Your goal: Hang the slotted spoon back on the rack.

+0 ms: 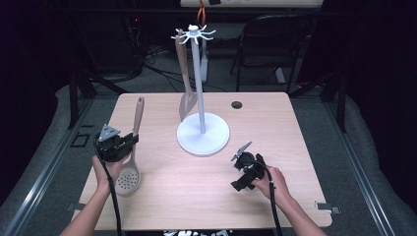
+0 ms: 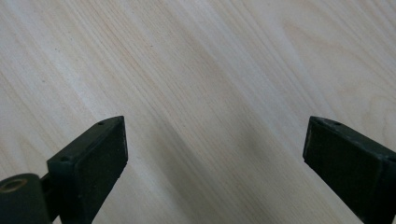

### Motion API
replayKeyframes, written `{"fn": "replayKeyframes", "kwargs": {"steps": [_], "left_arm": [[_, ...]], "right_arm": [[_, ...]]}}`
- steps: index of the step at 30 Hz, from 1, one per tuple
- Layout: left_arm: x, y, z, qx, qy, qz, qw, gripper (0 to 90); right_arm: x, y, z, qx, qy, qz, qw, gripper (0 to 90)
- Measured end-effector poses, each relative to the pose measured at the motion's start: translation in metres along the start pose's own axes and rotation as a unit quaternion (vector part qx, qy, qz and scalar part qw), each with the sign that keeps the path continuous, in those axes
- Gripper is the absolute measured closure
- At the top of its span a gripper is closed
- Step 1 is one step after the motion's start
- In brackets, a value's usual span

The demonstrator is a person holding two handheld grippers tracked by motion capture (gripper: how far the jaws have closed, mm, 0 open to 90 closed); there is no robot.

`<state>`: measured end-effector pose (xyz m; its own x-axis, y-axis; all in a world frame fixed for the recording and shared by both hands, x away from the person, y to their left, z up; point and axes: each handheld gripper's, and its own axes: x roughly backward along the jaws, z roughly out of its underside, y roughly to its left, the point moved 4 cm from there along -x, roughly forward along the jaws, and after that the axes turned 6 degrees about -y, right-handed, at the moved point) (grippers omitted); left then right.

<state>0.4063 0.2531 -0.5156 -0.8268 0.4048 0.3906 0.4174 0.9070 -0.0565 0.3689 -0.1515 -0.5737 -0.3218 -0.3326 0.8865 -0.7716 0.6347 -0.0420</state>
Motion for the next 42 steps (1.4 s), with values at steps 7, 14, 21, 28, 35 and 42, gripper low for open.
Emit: {"fn": "replayKeyframes", "kwargs": {"steps": [7, 14, 21, 28, 35, 42], "left_arm": [[0.009, -0.007, -0.008, -0.008, -0.035, -0.005, 0.9993, 76.2], [0.016, -0.017, -0.017, -0.017, -0.072, -0.006, 0.9972, 76.2], [0.022, -0.025, -0.025, -0.016, -0.103, 0.003, 0.9945, 76.3], [0.025, -0.029, -0.033, -0.017, -0.124, 0.008, 0.9921, 76.4], [0.023, -0.036, -0.042, -0.029, -0.130, 0.014, 0.9910, 76.4], [0.020, -0.045, -0.050, -0.042, -0.125, 0.025, 0.9909, 76.5]], "right_arm": [[-0.001, 0.001, 0.000, 0.008, 0.011, 0.000, 0.9999, 6.1], [-0.002, 0.000, 0.002, 0.004, 0.011, -0.005, 0.9999, 6.1], [-0.004, 0.001, 0.002, 0.005, 0.015, -0.007, 0.9999, 6.1], [-0.002, -0.001, 0.003, 0.006, 0.019, -0.001, 0.9998, 6.1], [-0.003, -0.001, 0.004, 0.000, 0.018, -0.005, 0.9998, 6.1], [-0.003, -0.002, 0.005, -0.005, 0.018, -0.005, 0.9998, 6.1]]}}
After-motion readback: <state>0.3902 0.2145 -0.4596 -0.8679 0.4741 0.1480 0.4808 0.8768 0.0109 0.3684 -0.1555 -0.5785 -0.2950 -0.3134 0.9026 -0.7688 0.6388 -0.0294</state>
